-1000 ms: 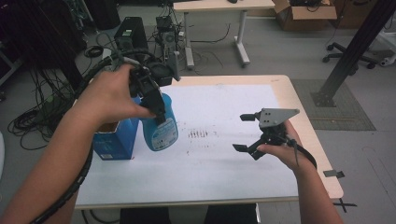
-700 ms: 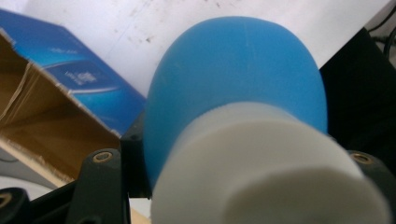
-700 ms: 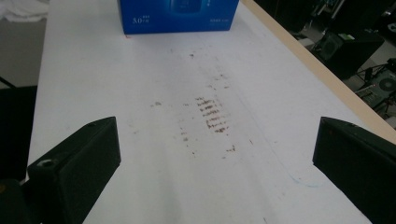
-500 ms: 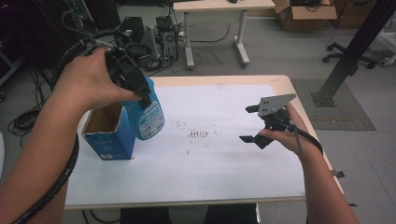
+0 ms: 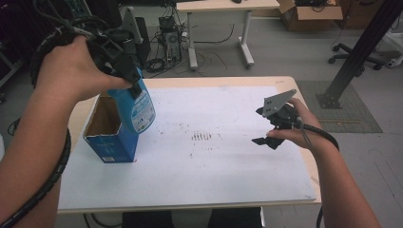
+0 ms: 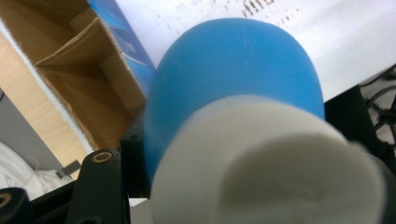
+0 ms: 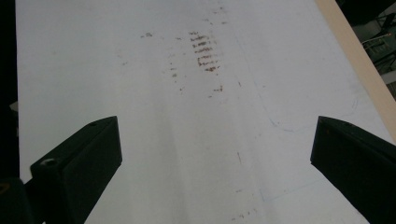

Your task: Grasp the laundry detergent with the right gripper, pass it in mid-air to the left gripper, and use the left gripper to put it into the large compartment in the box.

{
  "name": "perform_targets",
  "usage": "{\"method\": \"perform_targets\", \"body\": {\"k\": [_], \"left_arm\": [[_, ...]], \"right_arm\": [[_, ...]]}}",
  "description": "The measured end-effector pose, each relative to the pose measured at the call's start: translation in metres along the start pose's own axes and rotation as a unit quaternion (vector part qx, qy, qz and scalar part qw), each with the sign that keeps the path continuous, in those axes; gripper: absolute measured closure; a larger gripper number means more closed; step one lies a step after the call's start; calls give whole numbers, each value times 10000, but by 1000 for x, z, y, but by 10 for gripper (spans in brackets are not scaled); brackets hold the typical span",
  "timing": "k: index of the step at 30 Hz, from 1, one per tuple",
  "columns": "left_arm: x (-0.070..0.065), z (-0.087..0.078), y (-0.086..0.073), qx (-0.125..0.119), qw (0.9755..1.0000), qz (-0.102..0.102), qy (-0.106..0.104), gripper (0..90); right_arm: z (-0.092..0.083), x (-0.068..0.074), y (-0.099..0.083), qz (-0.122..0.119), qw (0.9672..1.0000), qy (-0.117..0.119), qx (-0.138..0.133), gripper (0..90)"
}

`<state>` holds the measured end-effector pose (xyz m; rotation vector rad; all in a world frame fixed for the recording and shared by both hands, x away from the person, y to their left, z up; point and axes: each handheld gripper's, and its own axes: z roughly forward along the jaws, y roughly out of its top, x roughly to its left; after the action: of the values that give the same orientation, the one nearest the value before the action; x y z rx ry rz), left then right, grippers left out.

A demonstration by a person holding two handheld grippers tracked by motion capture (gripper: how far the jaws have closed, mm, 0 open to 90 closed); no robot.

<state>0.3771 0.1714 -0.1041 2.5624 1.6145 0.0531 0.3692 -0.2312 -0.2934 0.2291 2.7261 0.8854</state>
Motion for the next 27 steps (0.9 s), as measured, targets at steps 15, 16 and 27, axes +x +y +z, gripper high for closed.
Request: {"method": "perform_targets", "body": {"k": [15, 16, 27], "left_arm": [[41, -22, -4, 52, 9957, -899, 227, 385], [44, -24, -5, 29, 9950, -969, 233, 385], [70, -32, -7, 31, 9872, -1574, 260, 385]], "right_arm": [[-5, -2, 10, -225, 9957, 462, 770, 26], [-5, -2, 11, -242, 9951, 478, 835, 27], [-12, -3, 16, -238, 9941, 610, 863, 27]]}}
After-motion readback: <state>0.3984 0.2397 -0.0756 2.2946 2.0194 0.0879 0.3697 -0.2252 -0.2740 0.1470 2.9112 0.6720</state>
